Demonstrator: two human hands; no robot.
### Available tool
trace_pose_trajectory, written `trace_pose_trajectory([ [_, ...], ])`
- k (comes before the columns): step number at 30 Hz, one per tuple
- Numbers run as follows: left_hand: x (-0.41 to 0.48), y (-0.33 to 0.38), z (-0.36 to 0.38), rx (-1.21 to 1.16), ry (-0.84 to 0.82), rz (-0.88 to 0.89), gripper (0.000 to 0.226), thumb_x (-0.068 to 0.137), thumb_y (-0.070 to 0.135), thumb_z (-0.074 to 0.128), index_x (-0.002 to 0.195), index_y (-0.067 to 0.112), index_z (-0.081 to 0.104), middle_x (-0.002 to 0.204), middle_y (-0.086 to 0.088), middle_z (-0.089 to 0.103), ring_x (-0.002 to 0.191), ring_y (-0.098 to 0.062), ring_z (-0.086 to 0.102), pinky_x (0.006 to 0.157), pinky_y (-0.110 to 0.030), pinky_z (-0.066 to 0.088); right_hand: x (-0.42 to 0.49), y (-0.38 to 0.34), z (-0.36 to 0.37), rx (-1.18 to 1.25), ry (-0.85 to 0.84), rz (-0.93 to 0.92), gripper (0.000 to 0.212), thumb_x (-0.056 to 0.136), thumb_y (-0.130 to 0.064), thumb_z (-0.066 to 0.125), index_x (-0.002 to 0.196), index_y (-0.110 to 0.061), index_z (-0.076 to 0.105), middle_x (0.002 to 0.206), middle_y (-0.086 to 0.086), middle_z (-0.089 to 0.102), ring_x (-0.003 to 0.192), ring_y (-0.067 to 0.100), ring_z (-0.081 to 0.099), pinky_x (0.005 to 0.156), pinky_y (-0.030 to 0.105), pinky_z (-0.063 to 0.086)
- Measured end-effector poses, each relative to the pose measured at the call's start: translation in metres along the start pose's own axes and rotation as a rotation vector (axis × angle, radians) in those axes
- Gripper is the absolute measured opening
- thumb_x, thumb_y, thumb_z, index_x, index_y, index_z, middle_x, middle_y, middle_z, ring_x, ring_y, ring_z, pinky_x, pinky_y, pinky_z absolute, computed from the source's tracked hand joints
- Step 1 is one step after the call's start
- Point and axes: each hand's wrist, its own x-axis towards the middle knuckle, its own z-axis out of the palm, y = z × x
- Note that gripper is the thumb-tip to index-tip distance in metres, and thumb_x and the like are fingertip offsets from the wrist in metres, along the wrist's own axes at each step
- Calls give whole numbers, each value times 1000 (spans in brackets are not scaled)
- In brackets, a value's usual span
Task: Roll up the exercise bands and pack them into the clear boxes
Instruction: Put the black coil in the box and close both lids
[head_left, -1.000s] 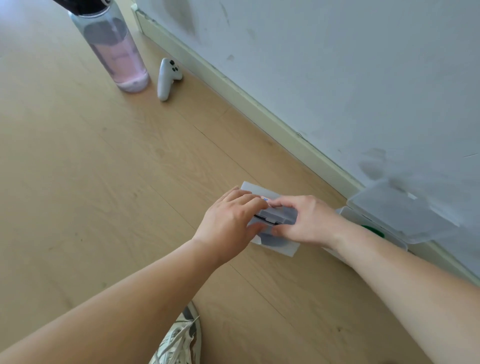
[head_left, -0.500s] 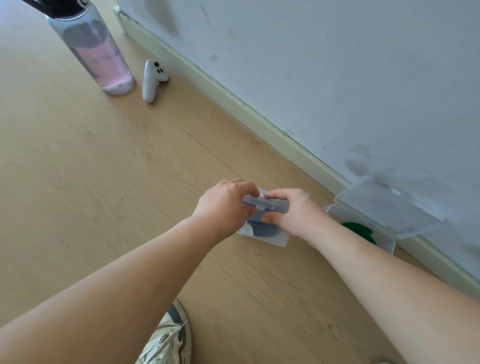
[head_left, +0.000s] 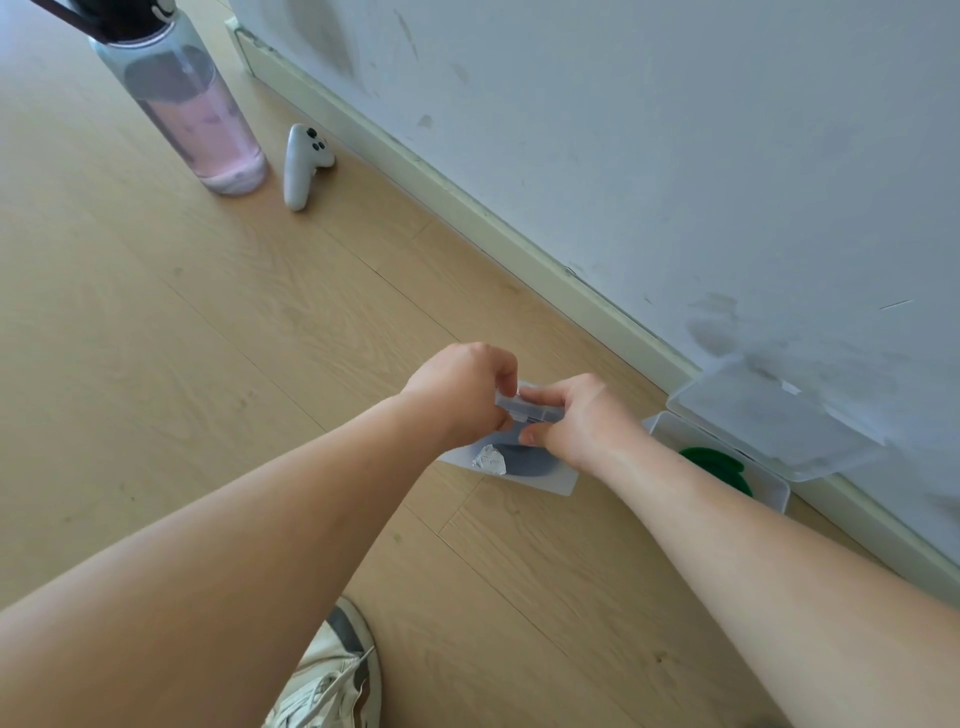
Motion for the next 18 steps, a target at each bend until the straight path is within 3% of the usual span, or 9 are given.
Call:
trace_pose_trajectory([
  [4,-3,-6,3,-74,46,-8,23,81,24,83,93,27,63,84,10,55,78,-16,52,58,-26,37,2,1,-1,56,6,-6,53,85,-20,82,132,-40,67,139,-3,62,105,15,57,88,27,44],
  [7,-4,-10,6,-123,128,-9,28,82,29,83,106,23,69,93,5,63,85,-17,57,65,-27,41,7,1,-4,102,23,-27,47,85,-16,82,126,-37,72,129,-7,69,110,15,63,90,26,46],
  [12,-4,-15,19,-120,219,-27,59,91,39,74,144,24,52,142,3,53,128,-23,52,100,-40,49,17,2,-8,255,66,11,43,83,-12,84,122,-29,74,118,-6,73,107,19,69,102,38,54],
  [14,-1,-16,19,-128,206,-89,66,91,42,73,149,24,46,144,0,51,128,-25,53,99,-40,50,22,0,-11,267,75,32,44,81,-12,86,120,-27,75,117,-3,73,105,20,69,102,38,54],
  [18,8,-14,12,-85,159,-110,66,88,44,77,144,26,48,133,1,51,110,-23,59,87,-40,55,31,-4,-14,265,54,52,43,78,-9,88,118,-23,75,111,0,73,102,22,70,99,38,54],
])
